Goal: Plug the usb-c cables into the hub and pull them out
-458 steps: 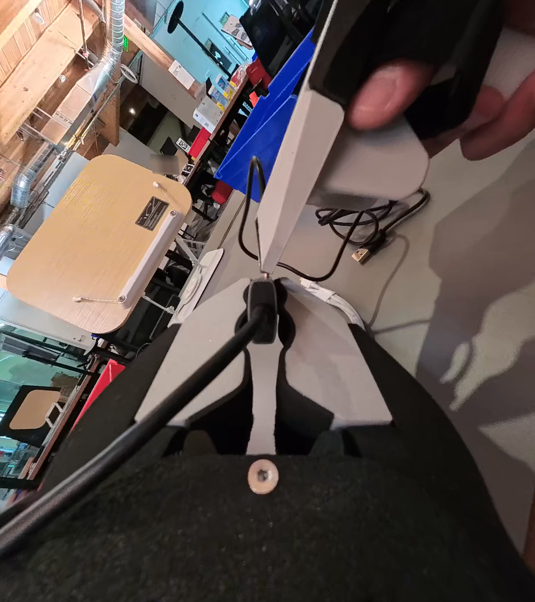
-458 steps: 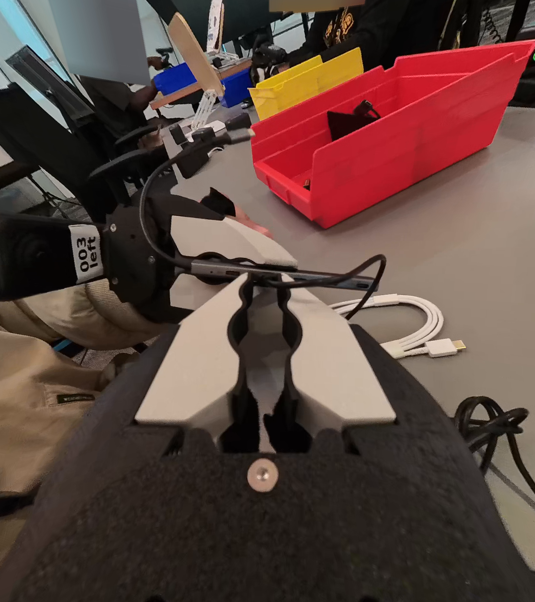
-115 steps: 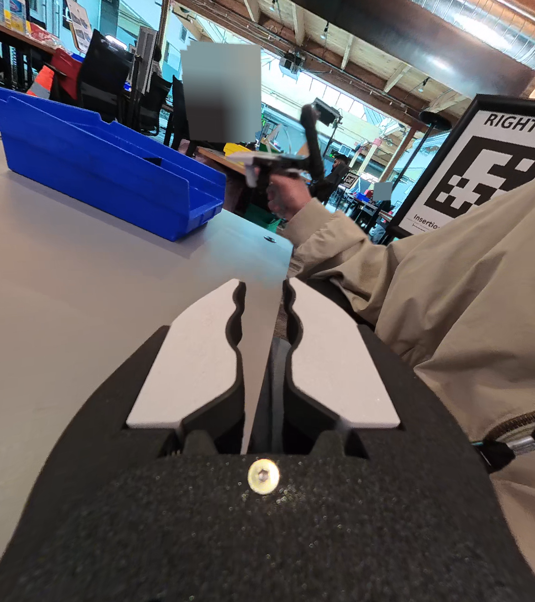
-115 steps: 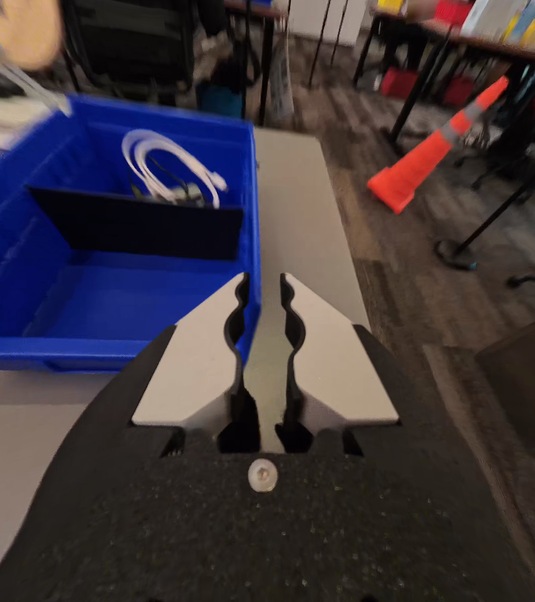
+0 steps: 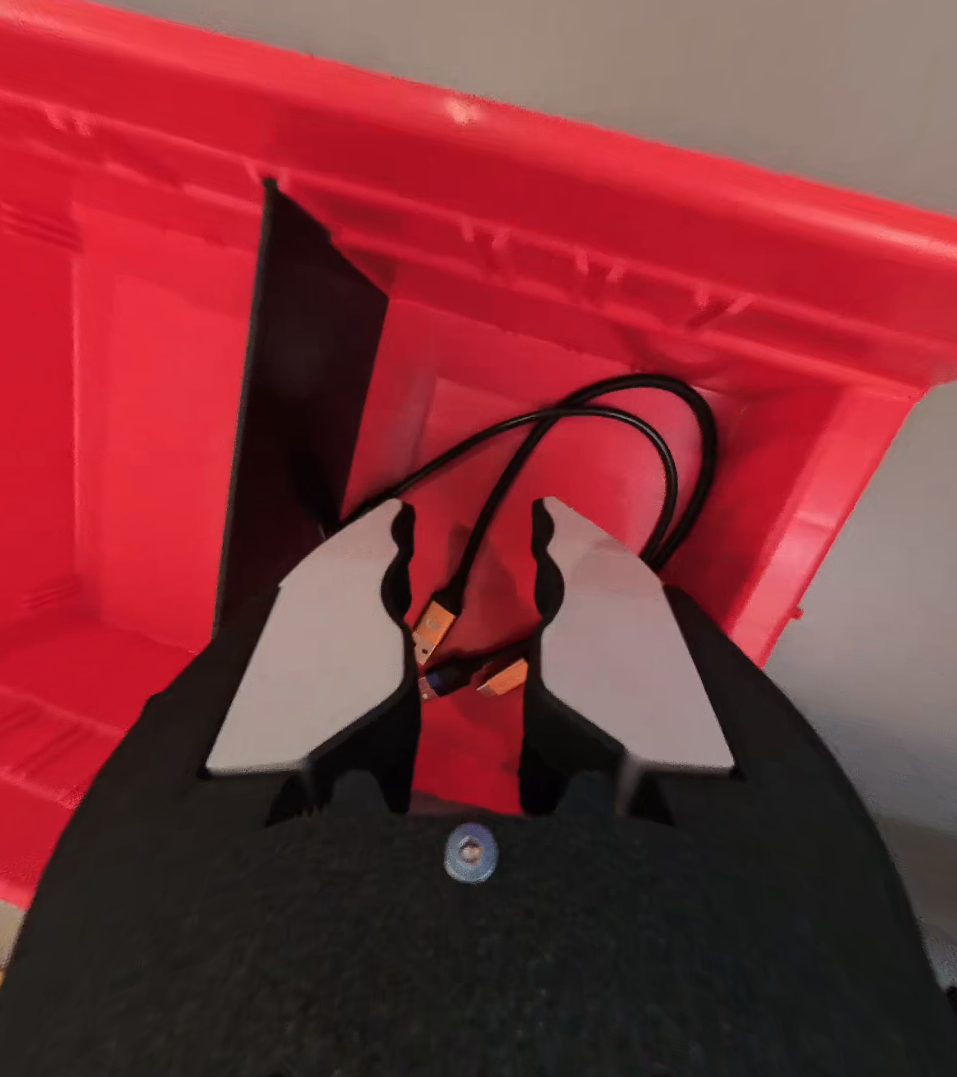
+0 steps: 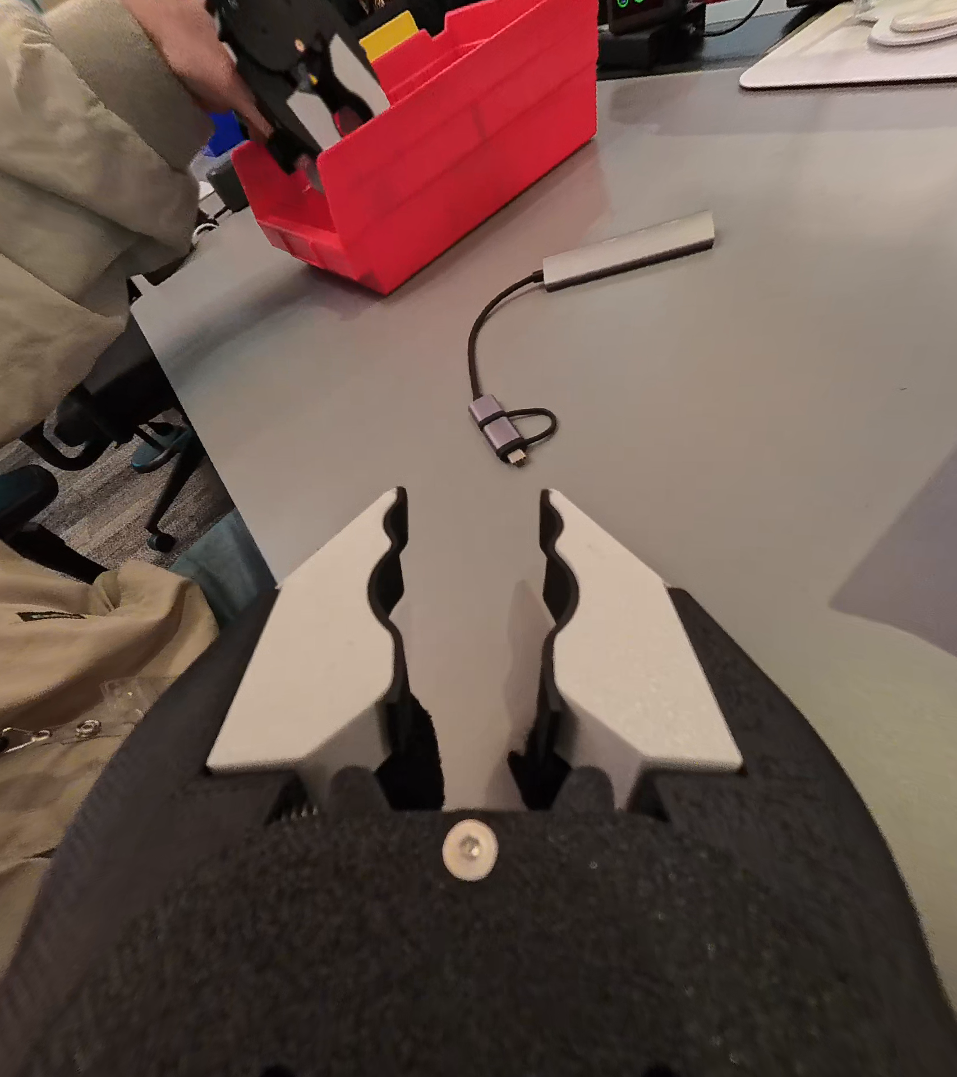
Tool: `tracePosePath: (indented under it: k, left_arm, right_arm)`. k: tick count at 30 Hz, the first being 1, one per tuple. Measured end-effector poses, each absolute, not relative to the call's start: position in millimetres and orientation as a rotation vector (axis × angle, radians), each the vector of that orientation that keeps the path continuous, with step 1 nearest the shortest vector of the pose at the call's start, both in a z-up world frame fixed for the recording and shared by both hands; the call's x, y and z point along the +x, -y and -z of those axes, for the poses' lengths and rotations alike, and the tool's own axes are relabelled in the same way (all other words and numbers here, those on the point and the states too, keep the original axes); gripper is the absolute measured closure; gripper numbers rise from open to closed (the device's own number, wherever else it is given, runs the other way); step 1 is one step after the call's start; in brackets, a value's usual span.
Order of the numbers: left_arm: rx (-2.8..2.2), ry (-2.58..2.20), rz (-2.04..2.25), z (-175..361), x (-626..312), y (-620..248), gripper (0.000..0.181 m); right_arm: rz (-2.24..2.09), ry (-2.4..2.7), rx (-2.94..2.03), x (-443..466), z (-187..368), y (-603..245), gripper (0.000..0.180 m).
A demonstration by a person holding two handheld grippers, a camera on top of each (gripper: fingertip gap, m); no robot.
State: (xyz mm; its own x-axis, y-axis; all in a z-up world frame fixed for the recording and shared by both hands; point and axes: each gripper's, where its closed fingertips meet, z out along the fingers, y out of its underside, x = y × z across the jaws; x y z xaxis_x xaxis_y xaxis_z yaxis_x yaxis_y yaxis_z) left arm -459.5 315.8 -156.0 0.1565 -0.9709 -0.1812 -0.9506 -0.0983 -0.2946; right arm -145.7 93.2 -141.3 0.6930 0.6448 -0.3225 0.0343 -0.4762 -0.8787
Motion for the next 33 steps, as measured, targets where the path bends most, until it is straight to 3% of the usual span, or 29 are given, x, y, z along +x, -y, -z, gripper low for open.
tracePosePath:
  k: [1,5,8,12,16,25,28,33]
  left_arm:
    - [-2.101,-1.861,0.066,161,-461,-318,0.144]
    - [-2.125,-1.938,0.015,186,-465,-318,0.147]
    - [-2.122,-1.959,0.078,191,-459,-311,0.175]
    - [-2.127,-1.989,-0.07,185,-474,-311,0.178]
    - [-2.01,-1.839,-0.075,130,-476,-310,0.179]
    - [-1.538,-1.557,-0.154,-49,-450,-266,0.179]
    - [-1.492,-1.493,-0.157,-66,-427,-255,0.179]
    - [-1.5,-1.41,0.052,-50,-372,-230,0.179]
  right_arm:
    - [-0.806,0.522,-1.951,-145,142,-93,0.135]
    - [-0.806,0.505,-1.955,-141,142,-94,0.135]
    - [-0.808,0.505,-1.96,-140,143,-95,0.135]
    - [-0.808,0.517,-1.964,-142,145,-94,0.136]
    - [-0.811,0.521,-1.961,-142,144,-92,0.137]
    - [-0.816,0.53,-1.953,-145,142,-89,0.138]
    - [-0.814,0.533,-1.955,-145,142,-89,0.138]
    - [-0.81,0.525,-1.95,-143,141,-89,0.138]
